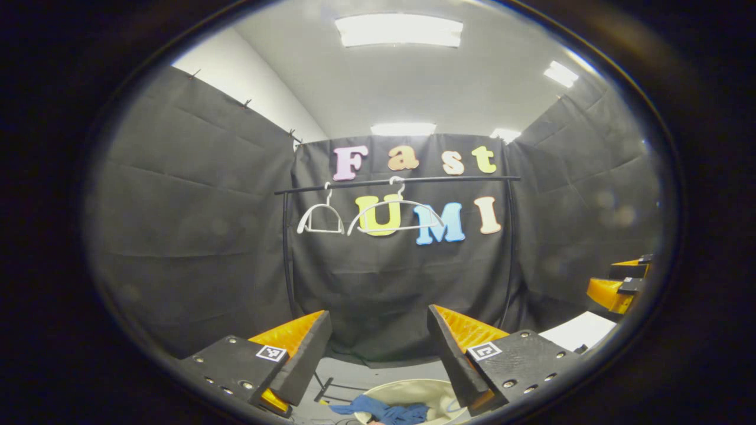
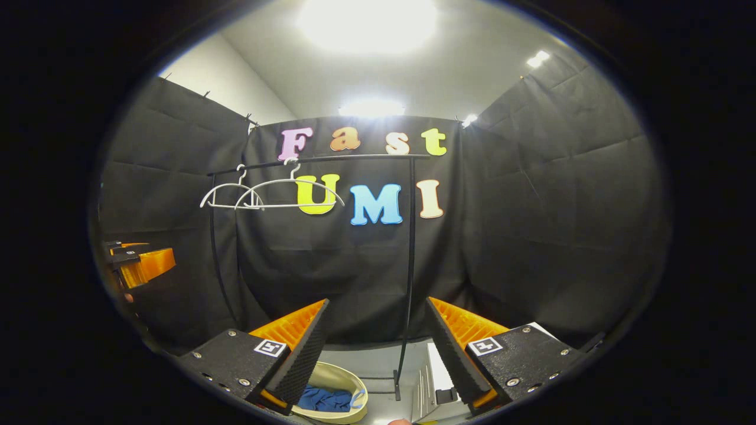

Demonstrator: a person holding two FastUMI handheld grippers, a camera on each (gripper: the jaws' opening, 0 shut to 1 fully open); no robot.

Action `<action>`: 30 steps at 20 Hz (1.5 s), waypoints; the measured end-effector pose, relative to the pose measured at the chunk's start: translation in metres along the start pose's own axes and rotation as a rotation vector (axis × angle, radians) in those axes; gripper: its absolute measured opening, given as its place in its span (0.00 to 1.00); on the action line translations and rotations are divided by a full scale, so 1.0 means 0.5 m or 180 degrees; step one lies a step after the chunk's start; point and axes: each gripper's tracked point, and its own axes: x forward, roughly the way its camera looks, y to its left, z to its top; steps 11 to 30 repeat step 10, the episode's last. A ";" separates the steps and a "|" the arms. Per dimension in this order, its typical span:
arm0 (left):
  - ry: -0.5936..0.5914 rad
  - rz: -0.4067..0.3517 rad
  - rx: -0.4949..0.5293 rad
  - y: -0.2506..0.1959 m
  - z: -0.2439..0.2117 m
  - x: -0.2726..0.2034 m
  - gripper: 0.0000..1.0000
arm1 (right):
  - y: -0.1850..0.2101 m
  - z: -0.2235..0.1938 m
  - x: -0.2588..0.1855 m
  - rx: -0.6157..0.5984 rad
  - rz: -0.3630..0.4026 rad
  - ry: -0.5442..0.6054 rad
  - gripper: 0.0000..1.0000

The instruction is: Grasp the clothes on the hanger with both hands and then place them into the laundry hamper below.

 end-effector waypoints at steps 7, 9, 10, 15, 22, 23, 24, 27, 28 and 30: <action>0.0023 0.0003 0.0005 -0.006 -0.009 0.006 0.94 | 0.001 -0.005 0.006 0.0014 0.0013 0.0015 0.95; 0.0020 0.0007 -0.0005 -0.009 -0.012 0.016 0.94 | -0.001 -0.006 0.012 0.0021 0.0004 0.0018 0.95; 0.0020 0.0006 -0.0009 -0.012 -0.012 0.021 0.94 | -0.003 -0.006 0.017 0.0028 0.0003 0.0024 0.95; 0.0020 0.0006 -0.0009 -0.012 -0.012 0.021 0.94 | -0.003 -0.006 0.017 0.0028 0.0003 0.0024 0.95; 0.0020 0.0006 -0.0009 -0.012 -0.012 0.021 0.94 | -0.003 -0.006 0.017 0.0028 0.0003 0.0024 0.95; 0.0020 0.0006 -0.0009 -0.012 -0.012 0.021 0.94 | -0.003 -0.006 0.017 0.0028 0.0003 0.0024 0.95; 0.0020 0.0006 -0.0009 -0.012 -0.012 0.021 0.94 | -0.003 -0.006 0.017 0.0028 0.0003 0.0024 0.95; 0.0020 0.0006 -0.0009 -0.012 -0.012 0.021 0.94 | -0.003 -0.006 0.017 0.0028 0.0003 0.0024 0.95; 0.0020 0.0006 -0.0009 -0.012 -0.012 0.021 0.94 | -0.003 -0.006 0.017 0.0028 0.0003 0.0024 0.95; 0.0020 0.0006 -0.0009 -0.012 -0.012 0.021 0.94 | -0.003 -0.006 0.017 0.0028 0.0003 0.0024 0.95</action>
